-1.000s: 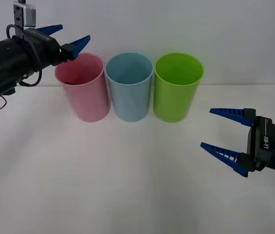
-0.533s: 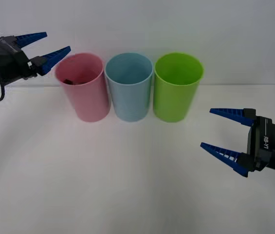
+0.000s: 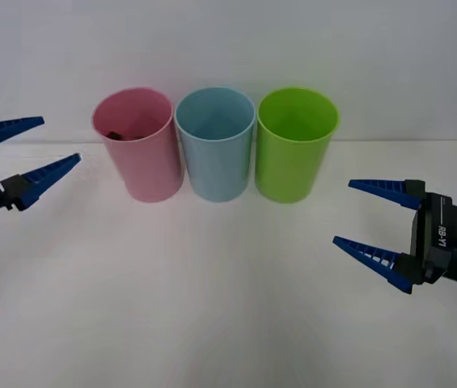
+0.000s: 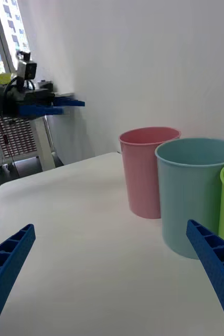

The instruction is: Grasp the object on the table and drop it into the matching bin: aluminum can to the light blue bin, PET bottle to the pink bin.

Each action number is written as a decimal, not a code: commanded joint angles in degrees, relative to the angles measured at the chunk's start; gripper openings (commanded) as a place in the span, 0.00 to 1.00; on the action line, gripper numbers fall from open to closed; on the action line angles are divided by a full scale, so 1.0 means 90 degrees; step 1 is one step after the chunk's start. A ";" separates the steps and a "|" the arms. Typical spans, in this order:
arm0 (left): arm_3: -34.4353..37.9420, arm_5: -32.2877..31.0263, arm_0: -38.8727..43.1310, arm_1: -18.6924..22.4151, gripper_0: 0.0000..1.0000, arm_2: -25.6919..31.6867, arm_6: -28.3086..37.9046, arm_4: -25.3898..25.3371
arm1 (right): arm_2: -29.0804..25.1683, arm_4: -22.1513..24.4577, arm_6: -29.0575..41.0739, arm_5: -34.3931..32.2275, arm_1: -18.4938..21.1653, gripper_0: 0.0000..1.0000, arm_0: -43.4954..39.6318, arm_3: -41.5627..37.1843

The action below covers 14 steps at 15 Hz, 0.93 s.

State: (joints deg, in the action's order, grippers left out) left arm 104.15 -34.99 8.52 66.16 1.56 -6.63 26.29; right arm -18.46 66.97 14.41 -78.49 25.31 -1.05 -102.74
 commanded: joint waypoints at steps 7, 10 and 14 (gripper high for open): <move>0.0283 -0.1650 0.1709 -0.2087 1.00 0.1546 0.0170 0.2470 | 0.0000 0.0000 0.0000 0.0000 0.0000 1.00 0.0000 0.0000; 0.0293 -0.2138 0.1797 -0.3328 1.00 0.2112 0.0258 0.3700 | 0.0000 0.0000 0.0000 0.0000 0.0000 1.00 0.0000 0.0000; 0.0351 -0.2284 0.1954 -0.3826 1.00 0.2278 0.0385 0.4452 | 0.0000 0.0000 0.0000 0.0000 0.0000 1.00 0.0000 0.0000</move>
State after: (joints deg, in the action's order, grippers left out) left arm 107.22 -55.64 25.88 31.78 22.13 -3.20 65.71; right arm -18.46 66.97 14.41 -78.49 25.31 -1.05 -102.74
